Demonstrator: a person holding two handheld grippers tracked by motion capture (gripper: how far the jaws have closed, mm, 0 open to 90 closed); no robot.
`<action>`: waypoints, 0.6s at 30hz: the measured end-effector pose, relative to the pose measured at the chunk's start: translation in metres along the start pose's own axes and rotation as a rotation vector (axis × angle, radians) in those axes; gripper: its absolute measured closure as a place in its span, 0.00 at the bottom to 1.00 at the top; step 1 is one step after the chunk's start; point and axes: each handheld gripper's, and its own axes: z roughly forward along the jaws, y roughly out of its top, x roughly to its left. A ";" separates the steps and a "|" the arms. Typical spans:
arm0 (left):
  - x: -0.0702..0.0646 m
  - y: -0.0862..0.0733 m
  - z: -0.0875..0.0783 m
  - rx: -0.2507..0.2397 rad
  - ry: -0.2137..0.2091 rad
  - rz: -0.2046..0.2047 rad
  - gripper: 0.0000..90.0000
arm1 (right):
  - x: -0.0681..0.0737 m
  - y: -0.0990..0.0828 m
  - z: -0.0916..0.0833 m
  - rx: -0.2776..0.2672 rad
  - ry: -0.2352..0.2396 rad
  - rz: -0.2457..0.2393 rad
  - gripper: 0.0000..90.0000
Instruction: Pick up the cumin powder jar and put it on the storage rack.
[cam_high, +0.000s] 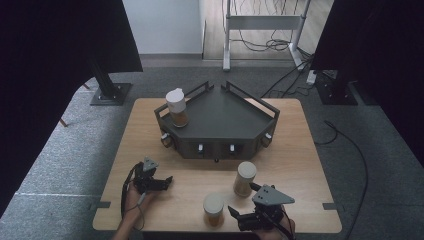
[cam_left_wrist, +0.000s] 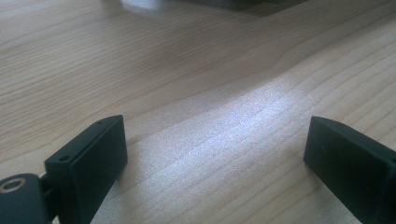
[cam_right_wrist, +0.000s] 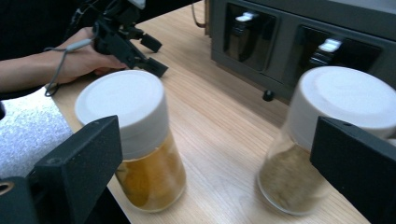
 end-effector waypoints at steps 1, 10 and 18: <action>0.000 0.000 0.000 0.000 0.000 0.000 0.06 | 0.001 0.000 0.001 0.000 0.003 -0.004 0.02; 0.000 0.000 0.000 0.001 -0.002 0.001 0.06 | 0.008 0.001 0.016 0.021 0.036 -0.041 0.03; 0.001 0.001 0.000 0.001 -0.005 0.004 0.06 | 0.008 -0.004 0.025 0.010 0.065 -0.032 0.01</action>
